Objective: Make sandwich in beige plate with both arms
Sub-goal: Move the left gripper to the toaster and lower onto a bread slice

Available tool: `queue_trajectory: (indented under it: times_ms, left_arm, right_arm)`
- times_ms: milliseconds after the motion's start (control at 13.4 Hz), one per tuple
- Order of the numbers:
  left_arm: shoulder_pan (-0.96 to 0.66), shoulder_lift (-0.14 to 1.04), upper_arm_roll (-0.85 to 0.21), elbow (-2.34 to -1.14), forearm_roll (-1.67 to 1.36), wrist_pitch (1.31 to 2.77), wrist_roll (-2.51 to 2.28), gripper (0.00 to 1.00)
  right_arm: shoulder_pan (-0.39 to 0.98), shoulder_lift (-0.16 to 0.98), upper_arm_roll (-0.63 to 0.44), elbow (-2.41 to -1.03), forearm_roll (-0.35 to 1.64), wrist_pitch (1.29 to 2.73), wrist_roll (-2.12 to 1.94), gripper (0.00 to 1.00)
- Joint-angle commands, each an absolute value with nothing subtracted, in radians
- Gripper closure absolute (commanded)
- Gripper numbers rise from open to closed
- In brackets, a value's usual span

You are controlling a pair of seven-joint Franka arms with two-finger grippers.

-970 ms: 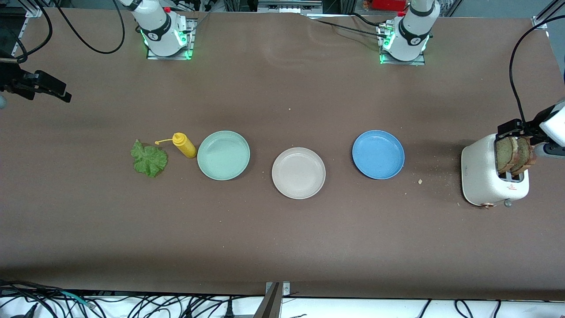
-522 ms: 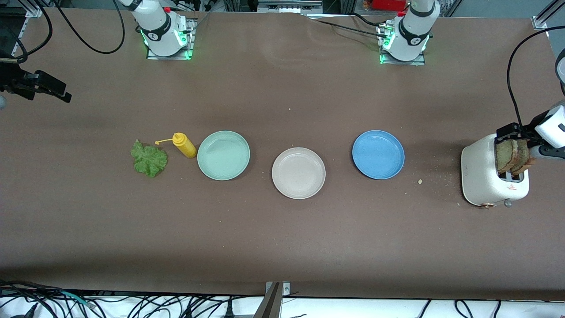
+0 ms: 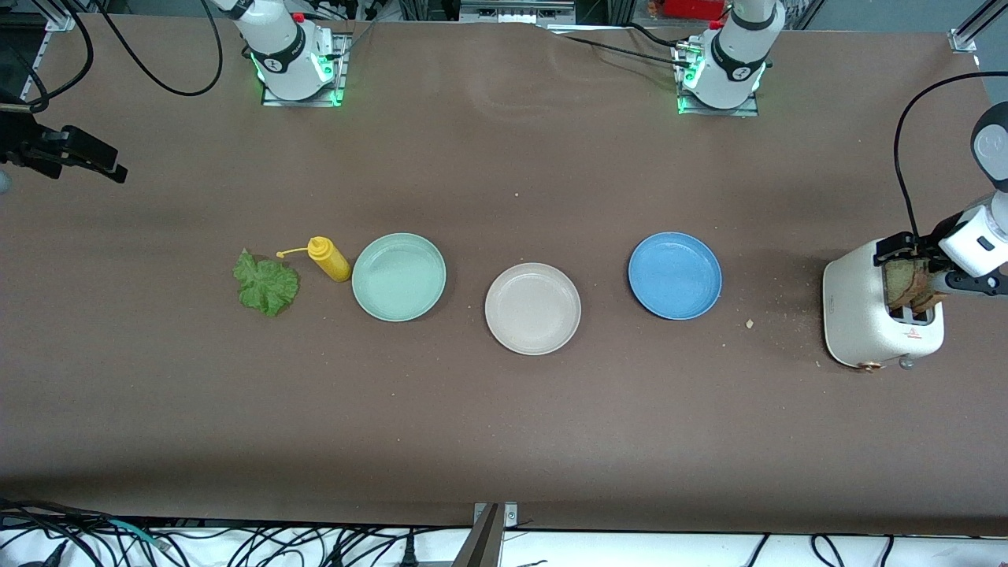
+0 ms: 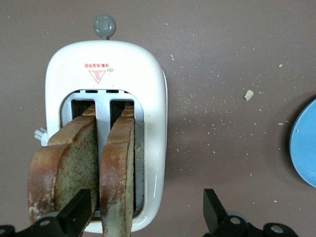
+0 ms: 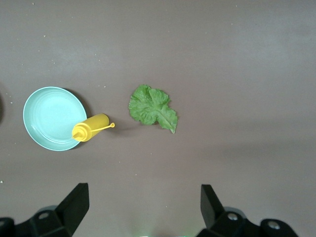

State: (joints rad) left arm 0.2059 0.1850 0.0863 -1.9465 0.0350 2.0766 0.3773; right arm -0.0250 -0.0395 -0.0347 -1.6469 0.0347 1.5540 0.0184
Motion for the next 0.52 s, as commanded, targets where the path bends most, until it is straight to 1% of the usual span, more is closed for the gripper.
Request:
queue_trajectory:
  times_ms: [0, 75, 149, 299, 448]
  left_arm:
    - [0.224, 0.199, 0.078, -1.953, 0.014, 2.1, 0.405, 0.0]
    - [0.224, 0.199, 0.08, -1.951, 0.014, 2.099, 0.405, 0.06]
    - [0.224, 0.199, 0.08, -1.95, 0.015, 2.097, 0.405, 0.15]
    - [0.224, 0.199, 0.08, -1.95, 0.017, 2.097, 0.405, 0.45]
    - [0.225, 0.199, 0.08, -1.95, 0.017, 2.092, 0.405, 0.67]
  right_arm:
    - [-0.029, -0.038, -0.034, -1.632, 0.046, 1.548, 0.026, 0.0]
    - [-0.029, -0.038, -0.034, -1.634, 0.046, 1.548, 0.026, 0.0]
    - [-0.029, -0.038, -0.034, -1.634, 0.046, 1.546, 0.028, 0.0]
    - [-0.029, -0.04, -0.034, -1.634, 0.046, 1.546, 0.028, 0.0]
    - [-0.029, -0.038, -0.034, -1.632, 0.046, 1.548, 0.026, 0.0]
